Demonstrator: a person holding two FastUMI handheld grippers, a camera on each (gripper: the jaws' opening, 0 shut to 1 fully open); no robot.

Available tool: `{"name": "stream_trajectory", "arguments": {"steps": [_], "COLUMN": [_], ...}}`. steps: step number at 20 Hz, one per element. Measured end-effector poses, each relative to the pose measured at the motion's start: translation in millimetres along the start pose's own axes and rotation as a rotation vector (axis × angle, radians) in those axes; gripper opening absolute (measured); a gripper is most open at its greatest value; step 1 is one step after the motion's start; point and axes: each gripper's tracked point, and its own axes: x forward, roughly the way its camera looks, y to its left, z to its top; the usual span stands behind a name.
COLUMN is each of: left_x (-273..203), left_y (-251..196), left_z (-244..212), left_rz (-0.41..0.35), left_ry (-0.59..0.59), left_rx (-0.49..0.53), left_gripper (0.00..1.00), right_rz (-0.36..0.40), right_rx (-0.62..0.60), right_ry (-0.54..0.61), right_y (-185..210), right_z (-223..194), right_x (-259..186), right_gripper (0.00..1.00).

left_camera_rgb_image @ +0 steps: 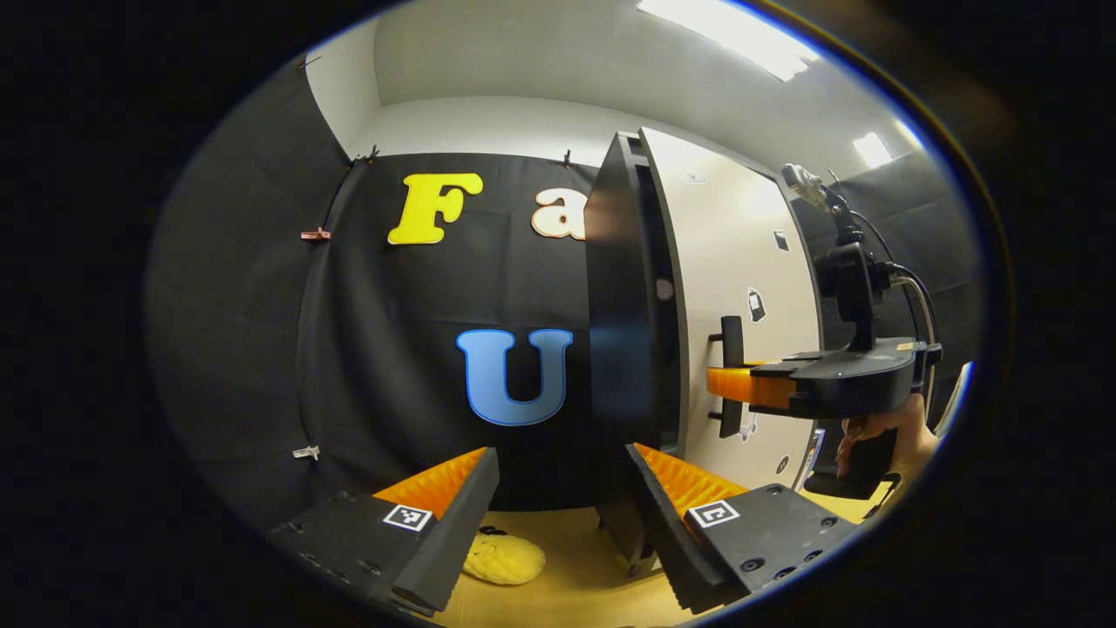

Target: Open the cabinet door with the right hand, grasp the bottle in the cabinet with the left hand and place it on the coaster, then close the cabinet door with the right hand.

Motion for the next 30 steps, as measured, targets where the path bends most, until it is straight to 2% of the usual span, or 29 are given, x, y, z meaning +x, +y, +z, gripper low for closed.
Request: {"name": "stream_trajectory", "arguments": {"steps": [9, 19, 24, 30], "left_x": [-40.4, -64.1, -63.2, -56.2], "left_y": [-68.7, -160.5, -214.1, -274.0], "left_z": [28.6, 44.4, 48.1, 49.7], "left_rz": [-0.011, -0.023, -0.049, -0.103], "left_ry": [-0.033, -0.040, -0.042, -0.052], "left_rx": [0.029, 0.028, 0.038, 0.034], "left_gripper": [0.91, 0.91, 0.91, 0.93], "right_rz": [0.119, 0.207, 0.180, 0.079], "right_rx": [0.045, 0.060, 0.073, 0.059], "right_ry": [0.030, 0.030, 0.026, 0.028], "right_y": [-15.9, -81.5, -130.9, -187.5], "right_z": [4.3, 8.9, 12.4, 14.1], "right_x": [-74.2, -162.8, -197.0, -217.5], "right_gripper": [0.13, 0.13, 0.12, 0.11]}}
